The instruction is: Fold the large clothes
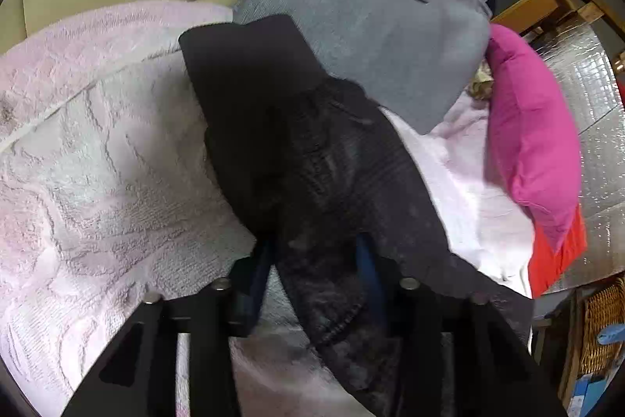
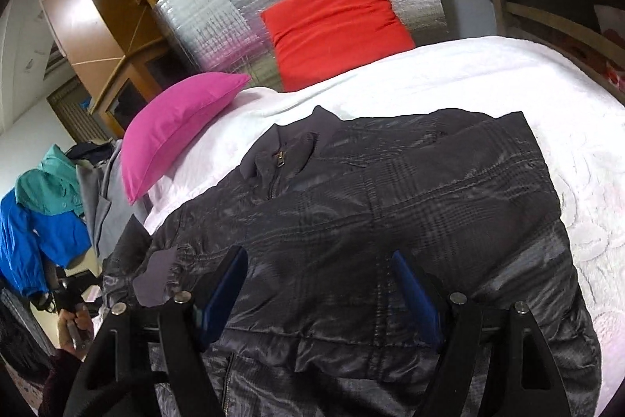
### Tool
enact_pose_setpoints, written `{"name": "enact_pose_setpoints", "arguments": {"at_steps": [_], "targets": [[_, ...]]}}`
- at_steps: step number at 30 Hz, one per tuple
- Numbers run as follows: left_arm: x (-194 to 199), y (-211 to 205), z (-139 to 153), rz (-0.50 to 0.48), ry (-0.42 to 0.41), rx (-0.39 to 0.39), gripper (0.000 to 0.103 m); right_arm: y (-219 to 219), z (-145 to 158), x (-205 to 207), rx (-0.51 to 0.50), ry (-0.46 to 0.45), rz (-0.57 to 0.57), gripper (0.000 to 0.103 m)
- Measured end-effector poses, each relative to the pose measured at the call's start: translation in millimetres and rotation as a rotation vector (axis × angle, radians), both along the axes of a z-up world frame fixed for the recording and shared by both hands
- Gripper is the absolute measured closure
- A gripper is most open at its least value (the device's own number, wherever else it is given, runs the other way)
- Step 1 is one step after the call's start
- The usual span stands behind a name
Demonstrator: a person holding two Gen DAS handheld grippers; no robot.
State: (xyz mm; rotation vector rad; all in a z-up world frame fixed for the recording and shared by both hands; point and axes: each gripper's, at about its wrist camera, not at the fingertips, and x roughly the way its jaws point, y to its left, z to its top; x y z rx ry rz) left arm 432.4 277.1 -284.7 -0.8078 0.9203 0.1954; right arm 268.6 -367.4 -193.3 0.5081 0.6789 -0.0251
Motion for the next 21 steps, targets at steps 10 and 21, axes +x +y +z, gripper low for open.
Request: {"name": "enact_pose_setpoints", "arguments": {"at_steps": [10,21], "targets": [[-8.5,-36.9,56.6,-0.028,-0.141,0.137,0.095,-14.4,5.3,-4.5,0.014,-0.021,-0.071,0.024],[-58.1,-207.7,158.4,-0.369,-0.418,0.297,0.097,-58.0,12.9,-27.5,0.16,-0.056,-0.215,0.024]]}}
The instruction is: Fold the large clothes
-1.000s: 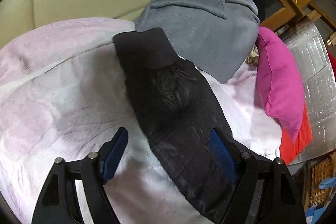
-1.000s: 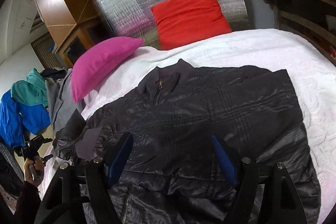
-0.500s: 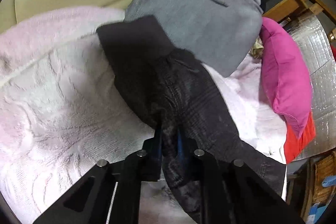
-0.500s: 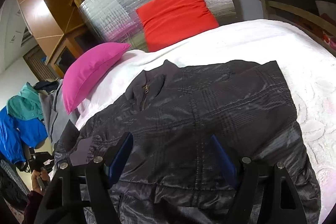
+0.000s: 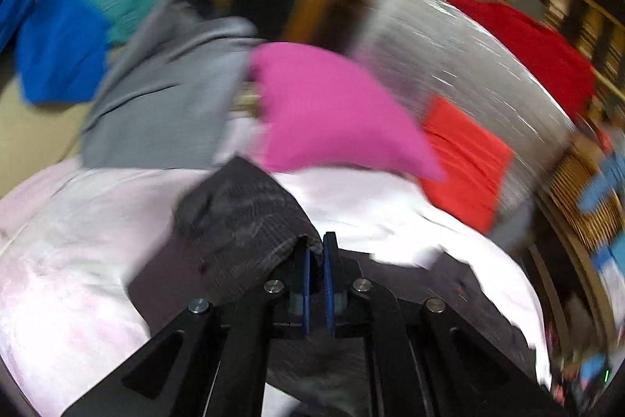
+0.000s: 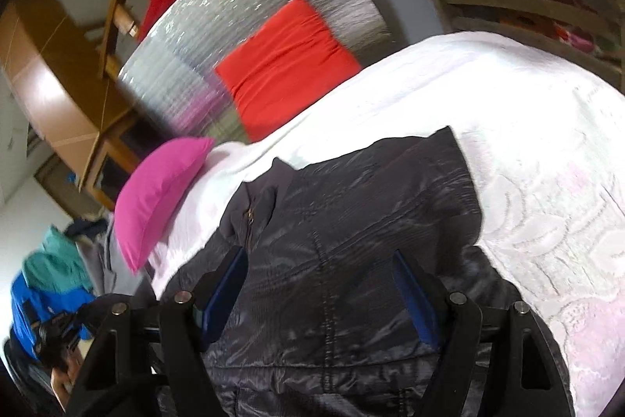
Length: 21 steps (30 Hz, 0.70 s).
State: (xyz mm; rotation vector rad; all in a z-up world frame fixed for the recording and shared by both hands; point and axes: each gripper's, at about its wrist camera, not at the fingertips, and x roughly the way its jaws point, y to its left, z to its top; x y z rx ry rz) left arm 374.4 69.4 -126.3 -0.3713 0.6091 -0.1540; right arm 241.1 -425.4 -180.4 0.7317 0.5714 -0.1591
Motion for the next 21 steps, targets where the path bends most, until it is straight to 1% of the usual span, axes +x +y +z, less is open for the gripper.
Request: {"name": "enact_pose_setpoints", "arguments": {"at_steps": [2,4,7,8,9,10,11,13,14,15,16,17,18,19,20,21], "targets": [[-14.5,-44.9,5.8,-0.102,-0.025,0.026,0.097,-8.2,1.0,-5.1,0.032,-0.007,-0.022,0.024],[-28.3,-86.0,4.9,-0.203,-0.035,0.054,0.097,-15.0,1.9,-11.4,0.059,-0.018,-0.041,0.024],[-47.2,-152.1,-10.9,-0.371,-0.018,0.114,0.097,-28.2,2.0,-19.8,0.096,-0.033,-0.078,0.024],[-51.0,-169.1,-18.6,-0.42,0.0,0.13,0.097,-32.6,2.0,-21.9,0.104,-0.036,-0.09,0.024],[-56.1,-192.3,-32.3,-0.494,0.036,0.159,0.097,-35.8,2.2,-23.3,0.107,-0.036,-0.098,0.023],[-58.4,-205.2,-41.8,-0.541,0.062,0.182,0.097,-39.3,2.2,-24.7,0.107,-0.035,-0.106,0.024],[-62.8,-222.5,-57.7,-0.595,0.11,0.221,0.097,-42.2,2.0,-25.9,0.108,-0.034,-0.112,0.023],[-71.1,-240.4,-80.3,-0.664,0.191,0.266,0.097,-47.1,1.4,-27.2,0.115,-0.032,-0.116,0.023],[-76.5,-246.2,-90.2,-0.7,0.231,0.29,0.095,-48.6,1.3,-27.1,0.121,-0.03,-0.113,0.023],[-83.6,-248.7,-96.6,-0.722,0.259,0.323,0.092,-49.7,1.5,-27.6,0.127,-0.029,-0.111,0.023],[-94.4,-248.7,-97.4,-0.732,0.262,0.344,0.09,-50.9,1.7,-28.1,0.132,-0.031,-0.108,0.023],[-103.5,-244.9,-94.9,-0.742,0.25,0.361,0.083,-51.4,2.6,-28.9,0.134,-0.031,-0.107,0.023],[-111.1,-237.5,-88.5,-0.749,0.228,0.358,0.07,-51.3,3.6,-29.5,0.133,-0.03,-0.102,0.023],[-117.5,-229.5,-80.7,-0.748,0.202,0.347,0.062,-50.9,3.5,-29.1,0.134,-0.027,-0.091,0.023],[-122.5,-219.3,-71.7,-0.74,0.168,0.33,0.047,-49.8,3.0,-28.8,0.137,-0.024,-0.076,0.023],[-125.7,-209.6,-62.3,-0.726,0.134,0.314,0.039,-47.3,2.4,-27.0,0.145,-0.017,-0.05,0.023]]}}
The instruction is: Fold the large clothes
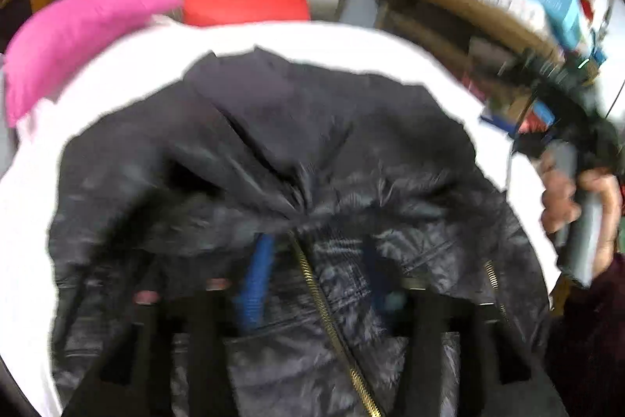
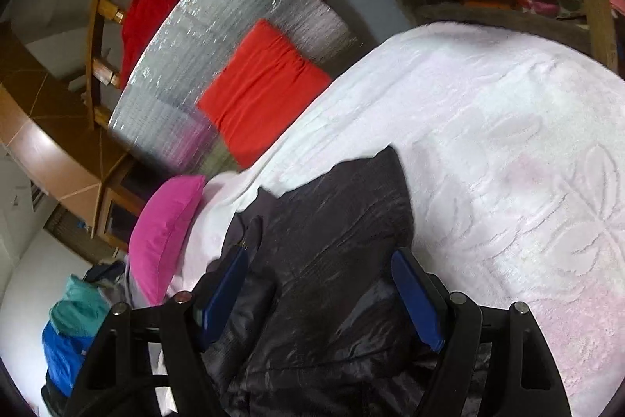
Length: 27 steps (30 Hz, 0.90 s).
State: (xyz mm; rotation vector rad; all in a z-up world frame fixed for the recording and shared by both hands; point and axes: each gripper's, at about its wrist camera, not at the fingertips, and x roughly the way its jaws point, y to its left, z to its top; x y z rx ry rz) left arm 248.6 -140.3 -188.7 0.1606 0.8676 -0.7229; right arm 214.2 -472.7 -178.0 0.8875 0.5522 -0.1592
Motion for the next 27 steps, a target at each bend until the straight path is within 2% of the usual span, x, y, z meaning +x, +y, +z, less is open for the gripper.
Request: {"name": "enact_pose_setpoints", "arguments": {"at_steps": [4,6,10,12,14,17,20,22,24,26,27], "targets": [[10.5,55.3,41.1,0.133,-0.135,-0.078,0.034,17.4,0.5,6.6,0.0,0.002,0.077,0.023],[32.3,91.8,48.8,0.29,-0.159,-0.098,0.029,33.2,3.4,13.1,-0.035,0.008,0.127,0.023],[75.2,146.5,26.5,0.578,-0.074,-0.055,0.029,74.7,9.8,32.4,-0.126,0.041,0.252,0.023],[95.3,158.6,10.5,0.659,-0.011,-0.02,0.03,99.2,12.5,41.0,-0.193,0.046,0.302,0.023],[109.6,156.7,-1.3,0.685,0.026,0.015,0.03,127.1,12.6,52.5,-0.242,0.06,0.358,0.023],[115.1,142.1,-13.9,0.667,0.055,0.094,0.03,167.5,5.9,69.2,-0.313,0.09,0.432,0.023],[111.1,130.2,-20.9,0.629,0.045,0.155,0.03,201.9,-6.3,83.5,-0.42,0.135,0.486,0.023],[107.4,124.2,-21.4,0.61,0.029,0.187,0.03,213.3,-18.2,90.3,-0.448,0.17,0.507,0.023],[106.3,118.2,-26.5,0.599,0.031,0.215,0.03,213.9,-29.5,95.6,-0.469,0.216,0.493,0.023],[108.6,116.3,-32.9,0.593,0.052,0.225,0.03,203.6,-29.8,94.0,-0.454,0.224,0.451,0.023],[108.1,116.7,-34.1,0.593,0.058,0.227,0.03,189.9,-25.4,89.9,-0.442,0.226,0.39,0.023]]}}
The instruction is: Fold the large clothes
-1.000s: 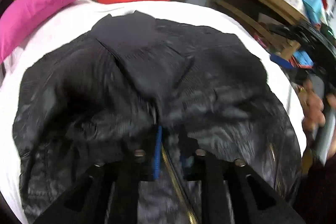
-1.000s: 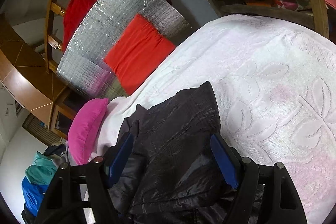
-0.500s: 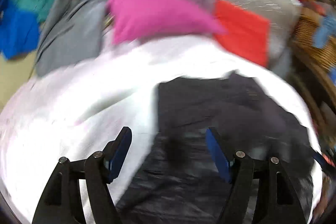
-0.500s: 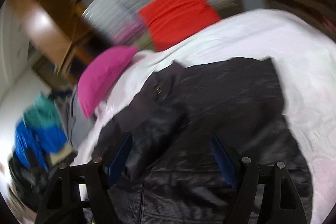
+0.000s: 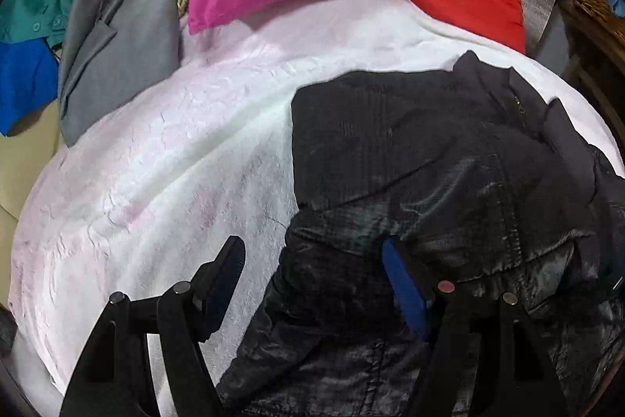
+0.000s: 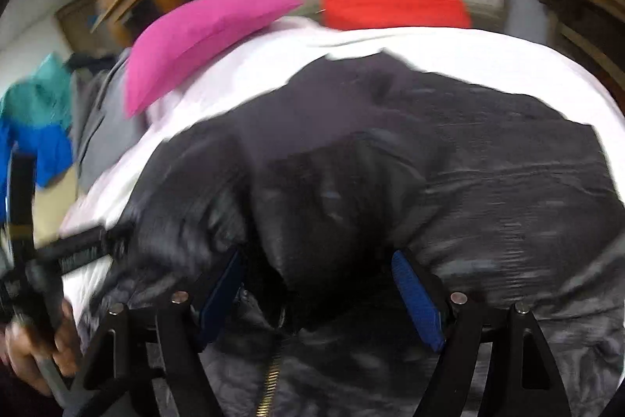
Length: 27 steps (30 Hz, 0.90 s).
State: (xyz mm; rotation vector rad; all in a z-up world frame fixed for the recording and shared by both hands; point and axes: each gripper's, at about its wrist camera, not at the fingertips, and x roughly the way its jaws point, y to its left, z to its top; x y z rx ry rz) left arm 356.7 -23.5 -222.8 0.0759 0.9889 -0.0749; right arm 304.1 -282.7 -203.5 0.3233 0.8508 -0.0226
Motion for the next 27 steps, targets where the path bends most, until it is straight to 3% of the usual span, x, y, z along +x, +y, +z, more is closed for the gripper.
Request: {"name": "enact_pose_setpoints", "arguments": {"at_steps": [2,6,8,10,14,18,21,25,26,27], "targets": [[4.5,-1.7,-5.0,-0.001,0.001,0.009,0.03,-28.9,9.2,-12.0,0.017,-0.026,-0.115,0.023],[4.0,-3.5,-7.0,-0.012,-0.005,0.034,0.03,-104.7,12.1,-43.2,0.144,-0.031,-0.371,0.023],[3.3,-6.0,-8.2,-0.022,-0.01,0.054,0.029,-125.6,11.5,-52.5,0.225,-0.054,-0.403,0.023],[3.2,-8.6,-11.0,-0.031,-0.008,0.078,0.029,-124.8,18.6,-51.8,0.245,-0.081,-0.339,0.023],[4.6,-10.0,-13.5,-0.04,0.007,0.084,0.029,-68.1,37.6,-31.7,0.108,-0.111,-0.105,0.023],[6.5,-7.6,-14.4,-0.052,0.024,0.072,0.029,-0.4,37.8,4.1,-0.064,-0.044,0.058,0.018],[8.6,-4.2,-14.3,-0.059,0.036,0.049,0.029,26.2,19.6,27.7,-0.166,0.038,0.106,0.018],[11.3,-2.2,-15.5,-0.059,0.05,0.027,0.029,41.0,-1.4,54.7,-0.376,0.08,0.06,0.019],[11.5,-2.6,-15.7,-0.059,0.051,0.027,0.029,39.3,-2.4,58.2,-0.387,0.081,0.047,0.022],[11.5,-3.1,-15.7,-0.06,0.052,0.026,0.029,31.7,-2.2,59.5,-0.364,0.083,0.027,0.035]]}}
